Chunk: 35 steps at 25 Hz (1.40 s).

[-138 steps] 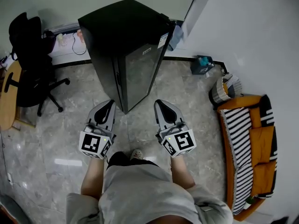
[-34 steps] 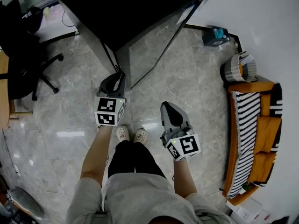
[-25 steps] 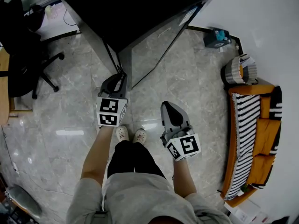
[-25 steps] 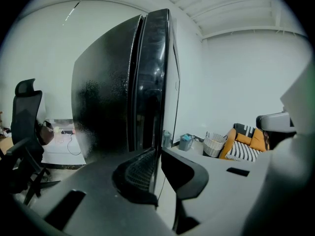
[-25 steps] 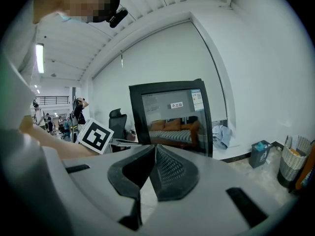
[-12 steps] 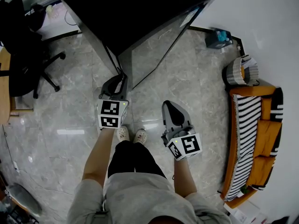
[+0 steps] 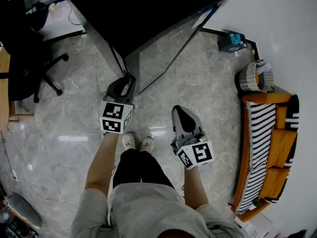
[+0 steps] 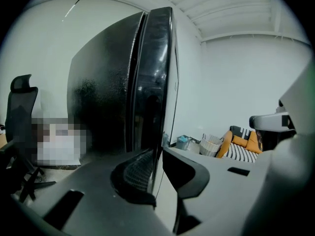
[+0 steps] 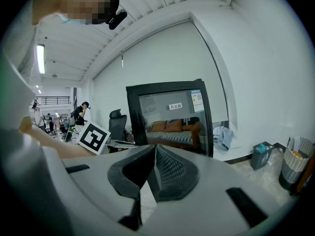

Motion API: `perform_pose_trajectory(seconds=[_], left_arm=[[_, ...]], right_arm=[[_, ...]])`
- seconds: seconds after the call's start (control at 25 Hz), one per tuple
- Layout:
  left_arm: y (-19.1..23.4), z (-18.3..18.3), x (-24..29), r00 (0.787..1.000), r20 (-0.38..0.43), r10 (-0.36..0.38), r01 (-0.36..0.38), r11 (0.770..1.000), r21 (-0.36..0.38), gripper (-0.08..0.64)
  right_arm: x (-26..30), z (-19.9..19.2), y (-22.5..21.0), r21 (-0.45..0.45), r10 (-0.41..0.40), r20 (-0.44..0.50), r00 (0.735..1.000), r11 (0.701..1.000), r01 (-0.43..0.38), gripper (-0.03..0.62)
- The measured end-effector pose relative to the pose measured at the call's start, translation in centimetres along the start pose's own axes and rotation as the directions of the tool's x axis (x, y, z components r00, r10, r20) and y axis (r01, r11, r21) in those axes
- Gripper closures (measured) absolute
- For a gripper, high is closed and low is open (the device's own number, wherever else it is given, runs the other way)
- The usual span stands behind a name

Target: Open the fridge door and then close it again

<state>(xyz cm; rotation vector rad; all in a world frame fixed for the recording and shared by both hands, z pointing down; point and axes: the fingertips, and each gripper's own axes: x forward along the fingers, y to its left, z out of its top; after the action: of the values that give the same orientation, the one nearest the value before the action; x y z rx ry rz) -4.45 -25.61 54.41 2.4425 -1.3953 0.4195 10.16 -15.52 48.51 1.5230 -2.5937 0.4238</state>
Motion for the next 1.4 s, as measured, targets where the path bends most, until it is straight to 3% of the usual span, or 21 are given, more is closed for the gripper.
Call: perform_pose_trajectory(seconds=[0.4,0.64,0.84,1.0,1.4], left_arm=[[-0.5,0.0,-0.1,1.000,0.000,-0.002,0.002,1.000,0.003,0.509],[-9.3,-1.5,-1.5,0.996,0.019,-0.089,0.085,0.984,0.158,0.525],[-13.8,-2.2,-1.6,0.992,0.007,-0.128,0.127,0.987,0.097,0.528],[-15.1,-2.2,-1.5,0.997,0.009,-0.075,0.075,0.997,0.006,0.528],[-17.1,-2.1,-1.0,1.000,0.006,-0.003,0.004,1.000,-0.013,0.528]], right_arm=[[-0.1,-0.4,0.0,0.009,0.011,-0.012,1.000,1.000,-0.011,0.569],[-1.0,0.2,-0.5,-0.021,-0.006,-0.009,1.000,1.000,0.006,0.569],[-4.7,0.9,-3.3,-0.019,-0.082,0.019,0.996,0.996,0.083,0.569],[-7.5,0.5,-4.7,0.009,-0.130,0.024,0.991,0.992,0.130,0.569],[-9.9,0.5,-5.3,0.016,-0.145,0.040,0.989,0.989,0.145,0.569]])
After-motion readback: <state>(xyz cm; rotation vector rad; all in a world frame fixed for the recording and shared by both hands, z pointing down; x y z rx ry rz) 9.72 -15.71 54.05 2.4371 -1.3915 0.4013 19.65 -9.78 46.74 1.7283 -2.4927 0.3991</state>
